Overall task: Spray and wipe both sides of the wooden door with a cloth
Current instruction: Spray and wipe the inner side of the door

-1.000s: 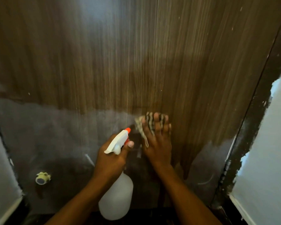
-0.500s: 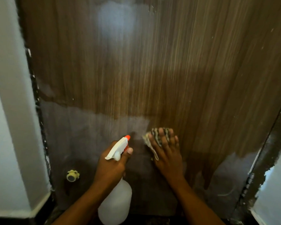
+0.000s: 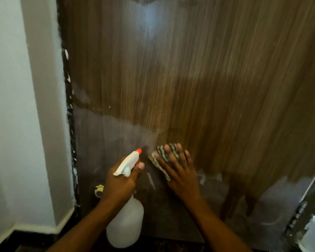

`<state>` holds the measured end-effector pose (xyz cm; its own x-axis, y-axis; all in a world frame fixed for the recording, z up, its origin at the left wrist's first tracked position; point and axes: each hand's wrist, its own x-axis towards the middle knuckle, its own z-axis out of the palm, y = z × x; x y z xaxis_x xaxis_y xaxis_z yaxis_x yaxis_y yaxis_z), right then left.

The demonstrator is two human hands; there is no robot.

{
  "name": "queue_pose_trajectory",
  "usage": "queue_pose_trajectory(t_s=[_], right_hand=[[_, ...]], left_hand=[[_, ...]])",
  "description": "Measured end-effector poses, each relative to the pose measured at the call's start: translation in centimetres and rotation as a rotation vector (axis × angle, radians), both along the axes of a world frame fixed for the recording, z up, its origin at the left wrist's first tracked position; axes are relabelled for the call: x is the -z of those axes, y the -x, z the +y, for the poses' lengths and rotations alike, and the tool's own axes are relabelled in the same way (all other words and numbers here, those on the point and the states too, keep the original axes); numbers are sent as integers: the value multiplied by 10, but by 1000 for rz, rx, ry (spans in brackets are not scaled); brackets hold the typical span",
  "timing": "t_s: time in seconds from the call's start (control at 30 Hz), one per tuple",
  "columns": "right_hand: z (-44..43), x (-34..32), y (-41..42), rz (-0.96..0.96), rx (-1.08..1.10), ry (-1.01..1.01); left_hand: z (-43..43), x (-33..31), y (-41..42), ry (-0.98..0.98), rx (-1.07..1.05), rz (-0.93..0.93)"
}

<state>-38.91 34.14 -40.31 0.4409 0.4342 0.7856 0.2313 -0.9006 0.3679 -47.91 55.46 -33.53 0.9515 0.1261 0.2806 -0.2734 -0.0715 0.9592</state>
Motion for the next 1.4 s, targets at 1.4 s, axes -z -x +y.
queue_pose_trajectory(t_s=[1.4], right_hand=[[242, -108, -53, 0, -97, 206]], left_hand=[[146, 2, -19, -93, -368, -97]])
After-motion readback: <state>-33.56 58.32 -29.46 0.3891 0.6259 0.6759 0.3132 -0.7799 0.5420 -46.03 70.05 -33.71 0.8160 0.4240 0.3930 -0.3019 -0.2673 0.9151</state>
